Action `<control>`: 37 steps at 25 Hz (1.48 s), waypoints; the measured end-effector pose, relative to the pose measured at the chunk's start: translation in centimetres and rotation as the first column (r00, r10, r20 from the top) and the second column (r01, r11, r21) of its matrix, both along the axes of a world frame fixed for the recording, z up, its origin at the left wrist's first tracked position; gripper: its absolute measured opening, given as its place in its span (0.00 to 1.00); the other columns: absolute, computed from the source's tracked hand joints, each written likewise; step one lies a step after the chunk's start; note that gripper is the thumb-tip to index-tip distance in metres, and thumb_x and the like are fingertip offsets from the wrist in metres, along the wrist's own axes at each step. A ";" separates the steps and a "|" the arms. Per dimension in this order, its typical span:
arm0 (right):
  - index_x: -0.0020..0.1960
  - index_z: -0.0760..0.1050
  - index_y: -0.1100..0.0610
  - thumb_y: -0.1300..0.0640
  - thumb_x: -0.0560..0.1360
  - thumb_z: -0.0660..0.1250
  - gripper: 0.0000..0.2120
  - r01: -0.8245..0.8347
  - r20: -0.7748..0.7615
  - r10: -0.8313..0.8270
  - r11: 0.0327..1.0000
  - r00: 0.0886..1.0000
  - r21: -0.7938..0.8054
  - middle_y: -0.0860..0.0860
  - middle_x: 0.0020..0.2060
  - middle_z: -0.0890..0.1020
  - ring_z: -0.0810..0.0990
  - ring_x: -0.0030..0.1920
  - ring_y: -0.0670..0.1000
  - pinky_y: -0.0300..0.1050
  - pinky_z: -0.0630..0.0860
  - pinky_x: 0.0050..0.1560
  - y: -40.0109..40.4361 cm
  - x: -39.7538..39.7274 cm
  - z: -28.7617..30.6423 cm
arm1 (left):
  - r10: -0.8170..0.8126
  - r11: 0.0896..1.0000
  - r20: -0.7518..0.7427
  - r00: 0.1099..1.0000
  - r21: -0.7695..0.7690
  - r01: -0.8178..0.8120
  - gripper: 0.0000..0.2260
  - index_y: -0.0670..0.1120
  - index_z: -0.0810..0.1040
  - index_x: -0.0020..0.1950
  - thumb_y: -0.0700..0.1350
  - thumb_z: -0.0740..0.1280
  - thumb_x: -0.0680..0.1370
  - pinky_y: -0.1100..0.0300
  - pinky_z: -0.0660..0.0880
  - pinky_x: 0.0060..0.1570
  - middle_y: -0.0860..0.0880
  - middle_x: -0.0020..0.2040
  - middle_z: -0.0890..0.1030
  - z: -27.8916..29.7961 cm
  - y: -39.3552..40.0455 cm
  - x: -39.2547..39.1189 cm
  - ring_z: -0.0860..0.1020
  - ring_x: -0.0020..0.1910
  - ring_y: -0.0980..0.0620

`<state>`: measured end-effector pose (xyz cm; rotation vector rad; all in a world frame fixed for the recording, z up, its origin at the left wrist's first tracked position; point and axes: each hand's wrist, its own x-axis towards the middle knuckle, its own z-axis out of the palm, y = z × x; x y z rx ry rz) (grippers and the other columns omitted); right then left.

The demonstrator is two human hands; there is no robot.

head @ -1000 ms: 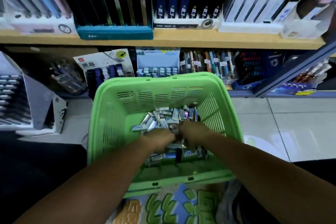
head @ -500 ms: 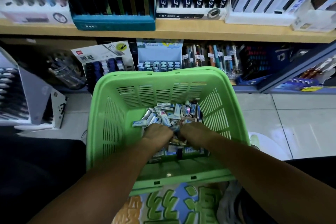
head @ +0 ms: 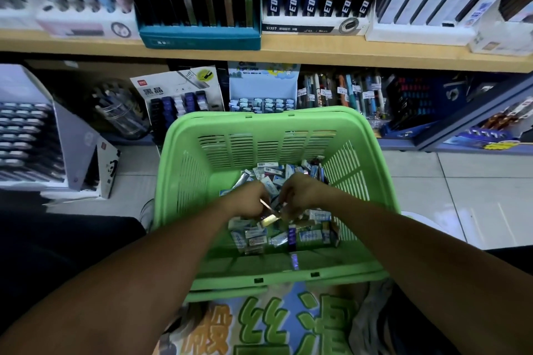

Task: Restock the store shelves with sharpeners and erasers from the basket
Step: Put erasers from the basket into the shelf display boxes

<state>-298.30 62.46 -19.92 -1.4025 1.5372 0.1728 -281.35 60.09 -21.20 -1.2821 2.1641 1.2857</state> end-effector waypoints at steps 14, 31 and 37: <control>0.47 0.81 0.64 0.74 0.71 0.70 0.09 0.382 0.412 -0.420 0.907 0.808 0.176 0.65 0.46 0.85 0.86 0.48 0.62 0.53 0.83 0.53 -0.2 3.5 0.0 | 0.731 0.408 0.062 0.680 0.759 -0.507 0.13 0.38 0.70 0.55 0.32 0.57 0.71 0.55 0.76 0.39 0.45 0.39 0.73 -1.0 0.3 2.4 0.74 0.38 0.48; 0.50 0.82 0.62 0.64 0.74 0.74 0.06 0.039 0.247 -0.048 0.998 0.968 0.042 0.53 0.35 0.85 0.84 0.33 0.48 0.42 0.81 0.36 -0.9 2.7 -0.2 | 0.742 0.609 -0.009 0.671 0.429 -0.667 0.18 0.43 0.80 0.54 0.58 0.61 0.82 0.50 0.79 0.50 0.38 0.49 0.84 -0.9 -0.7 2.7 0.82 0.43 0.43; 0.50 0.82 0.59 0.64 0.74 0.72 0.05 -0.097 0.028 0.098 0.995 0.995 -0.020 0.55 0.42 0.85 0.86 0.42 0.53 0.48 0.83 0.49 -0.4 4.6 -1.7 | 0.532 0.806 0.075 0.844 0.262 -0.531 0.22 0.44 0.79 0.43 0.61 0.61 0.81 0.62 0.69 0.28 0.44 0.38 0.81 -1.8 0.2 3.1 0.72 0.24 0.52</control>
